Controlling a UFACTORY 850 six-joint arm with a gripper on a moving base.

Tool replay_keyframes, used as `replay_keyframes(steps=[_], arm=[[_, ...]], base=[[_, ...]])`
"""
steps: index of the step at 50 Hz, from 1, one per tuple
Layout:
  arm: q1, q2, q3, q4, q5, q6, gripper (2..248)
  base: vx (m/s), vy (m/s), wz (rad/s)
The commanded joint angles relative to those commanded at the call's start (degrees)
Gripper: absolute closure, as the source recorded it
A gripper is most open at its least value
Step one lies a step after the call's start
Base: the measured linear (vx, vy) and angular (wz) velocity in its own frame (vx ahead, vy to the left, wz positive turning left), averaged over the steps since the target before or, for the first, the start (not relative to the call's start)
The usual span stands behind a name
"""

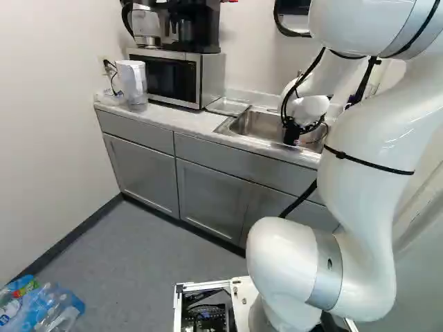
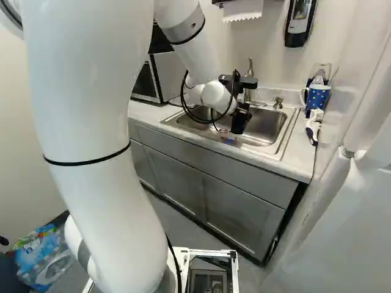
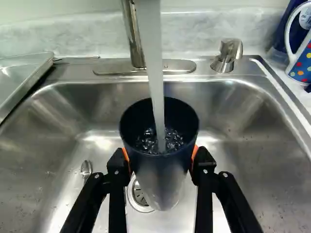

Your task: Rinse the cup and place it in the tray

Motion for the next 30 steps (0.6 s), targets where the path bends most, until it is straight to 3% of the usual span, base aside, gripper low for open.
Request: replay_keyframes(steps=[30], arm=[[0.00, 0.00, 0.00, 0.00, 0.00, 0.00, 124]], base=[[0.000, 0.000, 0.000]])
